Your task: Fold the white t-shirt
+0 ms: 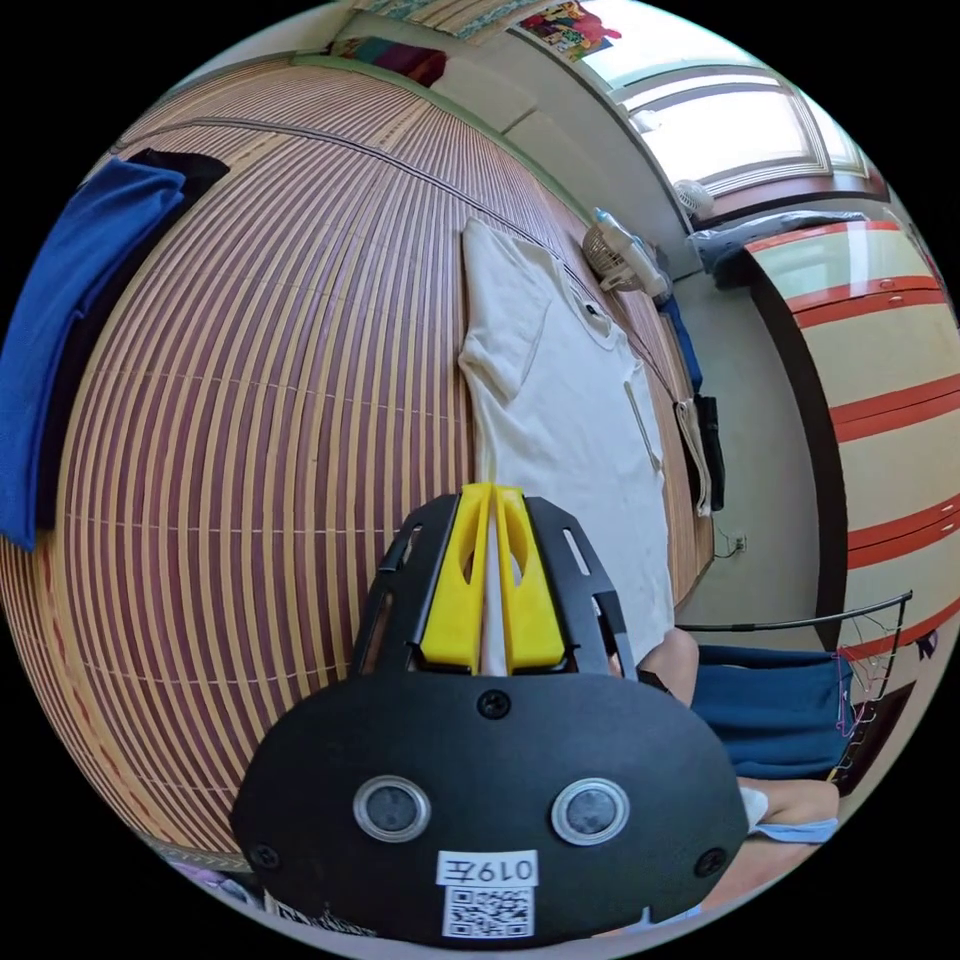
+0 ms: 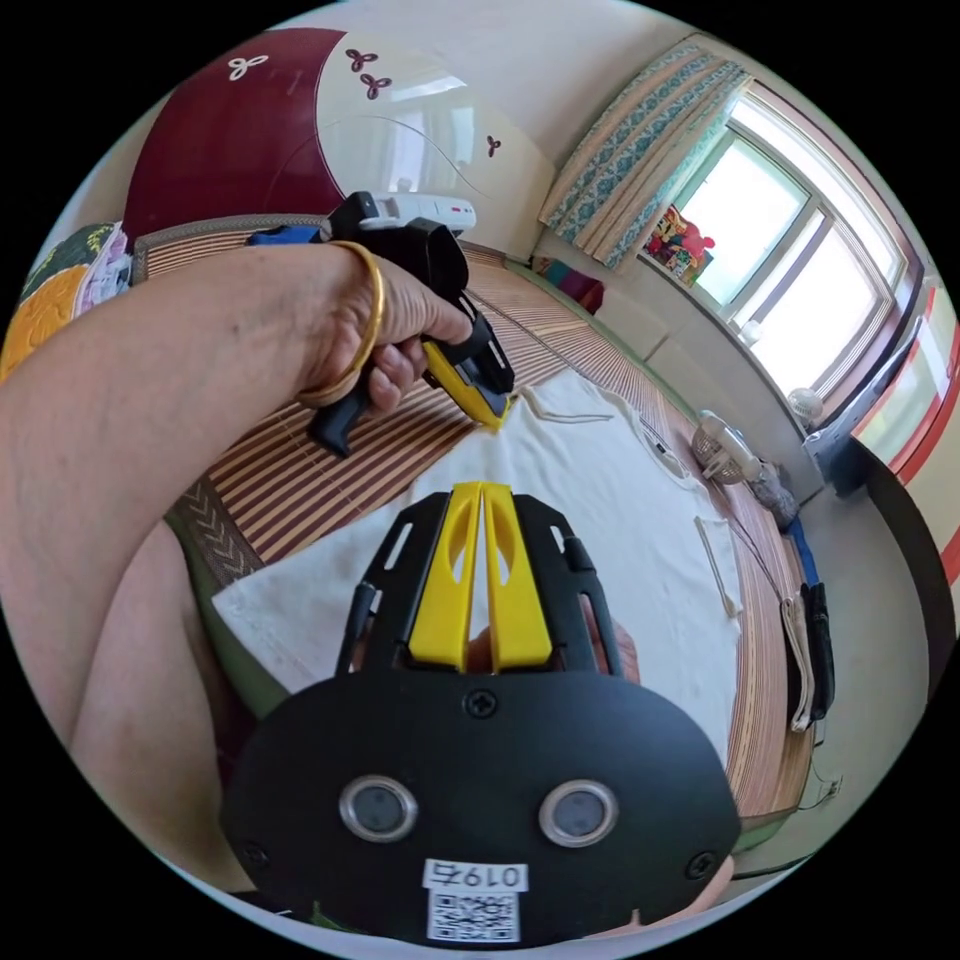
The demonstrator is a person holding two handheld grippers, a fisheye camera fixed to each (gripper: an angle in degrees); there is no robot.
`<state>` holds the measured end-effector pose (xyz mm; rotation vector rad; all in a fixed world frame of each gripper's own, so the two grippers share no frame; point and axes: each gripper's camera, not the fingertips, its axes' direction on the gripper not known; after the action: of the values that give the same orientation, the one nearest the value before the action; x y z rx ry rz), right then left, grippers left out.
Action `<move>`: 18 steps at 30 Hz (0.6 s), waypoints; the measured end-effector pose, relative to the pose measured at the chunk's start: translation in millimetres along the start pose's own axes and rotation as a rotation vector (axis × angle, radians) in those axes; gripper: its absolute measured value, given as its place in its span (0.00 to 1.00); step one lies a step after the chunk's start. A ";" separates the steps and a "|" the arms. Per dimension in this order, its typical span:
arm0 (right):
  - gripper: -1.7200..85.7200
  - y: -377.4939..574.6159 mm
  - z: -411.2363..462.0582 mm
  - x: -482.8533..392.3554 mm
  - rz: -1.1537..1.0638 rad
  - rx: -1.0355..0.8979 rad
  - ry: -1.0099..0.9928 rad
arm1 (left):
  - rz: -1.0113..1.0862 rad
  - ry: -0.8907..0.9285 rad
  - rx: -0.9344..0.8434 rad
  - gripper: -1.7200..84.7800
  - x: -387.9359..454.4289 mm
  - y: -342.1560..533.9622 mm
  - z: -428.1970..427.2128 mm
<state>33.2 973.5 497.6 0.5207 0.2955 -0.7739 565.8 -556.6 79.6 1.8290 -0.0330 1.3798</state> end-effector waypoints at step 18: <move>0.01 -2.3 7.5 24.9 -0.002 -0.007 -0.003 | -0.080 0.064 0.042 0.03 -18.1 5.3 -7.2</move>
<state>49.1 953.5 492.2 0.5128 0.2960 -0.7750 550.5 -563.6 68.5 1.7998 0.1012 1.3912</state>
